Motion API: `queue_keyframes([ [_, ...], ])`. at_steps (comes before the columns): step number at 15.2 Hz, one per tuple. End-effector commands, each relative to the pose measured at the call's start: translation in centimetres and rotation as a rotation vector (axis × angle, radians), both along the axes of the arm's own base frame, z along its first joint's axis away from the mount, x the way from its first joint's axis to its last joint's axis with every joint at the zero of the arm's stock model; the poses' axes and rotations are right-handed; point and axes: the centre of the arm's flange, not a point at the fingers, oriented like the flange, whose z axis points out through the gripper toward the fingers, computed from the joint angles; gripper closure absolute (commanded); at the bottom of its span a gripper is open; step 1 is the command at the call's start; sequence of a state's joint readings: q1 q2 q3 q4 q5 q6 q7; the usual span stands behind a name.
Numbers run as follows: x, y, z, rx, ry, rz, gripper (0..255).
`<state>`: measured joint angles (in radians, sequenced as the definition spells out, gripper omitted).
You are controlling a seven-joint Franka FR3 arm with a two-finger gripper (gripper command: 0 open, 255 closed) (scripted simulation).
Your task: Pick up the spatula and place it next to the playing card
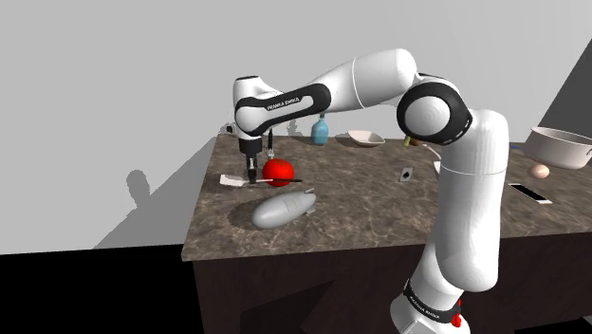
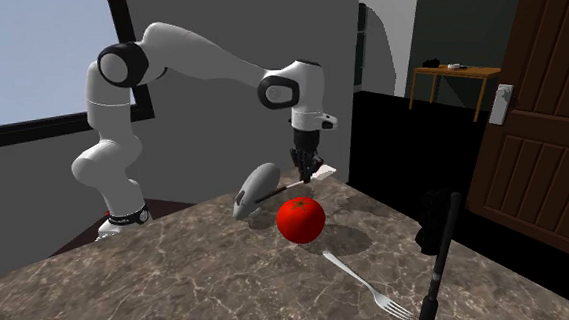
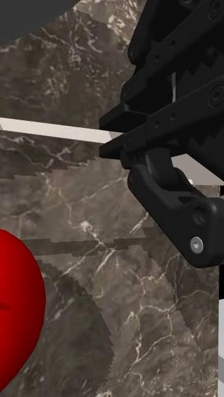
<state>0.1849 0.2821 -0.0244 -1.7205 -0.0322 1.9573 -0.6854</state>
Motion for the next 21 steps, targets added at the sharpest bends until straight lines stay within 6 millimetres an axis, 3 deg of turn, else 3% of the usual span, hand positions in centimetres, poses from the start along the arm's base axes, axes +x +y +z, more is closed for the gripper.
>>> queue_keyframes([
  [1, 0.0, 0.1, 1.2, 0.000, 0.000, 0.000, 255],
  [11, 0.0, 0.1, 6.2, 0.000, 0.000, 0.000, 255],
  [21, -4.5, -12.3, 6.2, 0.000, 0.000, 0.000, 255],
])
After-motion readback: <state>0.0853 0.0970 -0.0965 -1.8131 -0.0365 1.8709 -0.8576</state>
